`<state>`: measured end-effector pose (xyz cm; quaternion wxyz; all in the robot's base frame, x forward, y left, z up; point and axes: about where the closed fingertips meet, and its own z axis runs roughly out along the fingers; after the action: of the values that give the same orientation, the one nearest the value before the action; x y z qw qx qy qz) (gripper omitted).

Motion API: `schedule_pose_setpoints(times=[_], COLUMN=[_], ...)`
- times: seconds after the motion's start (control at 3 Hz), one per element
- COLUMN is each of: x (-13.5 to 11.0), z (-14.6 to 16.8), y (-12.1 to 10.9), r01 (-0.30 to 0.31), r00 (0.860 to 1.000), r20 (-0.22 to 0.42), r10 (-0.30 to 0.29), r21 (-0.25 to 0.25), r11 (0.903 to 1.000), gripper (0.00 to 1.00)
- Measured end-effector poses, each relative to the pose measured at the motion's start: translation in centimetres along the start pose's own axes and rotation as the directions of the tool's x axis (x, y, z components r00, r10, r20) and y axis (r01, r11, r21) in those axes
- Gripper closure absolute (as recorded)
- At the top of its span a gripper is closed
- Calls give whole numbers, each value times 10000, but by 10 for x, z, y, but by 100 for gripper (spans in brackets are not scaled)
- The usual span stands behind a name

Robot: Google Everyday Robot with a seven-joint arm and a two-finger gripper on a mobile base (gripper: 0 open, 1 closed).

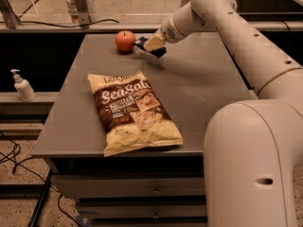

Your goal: Move rxbar blueberry near apple

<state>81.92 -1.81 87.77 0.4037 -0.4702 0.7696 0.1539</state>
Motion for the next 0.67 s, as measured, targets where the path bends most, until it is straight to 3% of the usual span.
schedule_pose_setpoints(times=[0.67], x=[0], z=[17], y=[2], r01=[73], r00=[9994], r20=[-324], r10=[-75], r21=[-68], r11=[10000], gripper=[60])
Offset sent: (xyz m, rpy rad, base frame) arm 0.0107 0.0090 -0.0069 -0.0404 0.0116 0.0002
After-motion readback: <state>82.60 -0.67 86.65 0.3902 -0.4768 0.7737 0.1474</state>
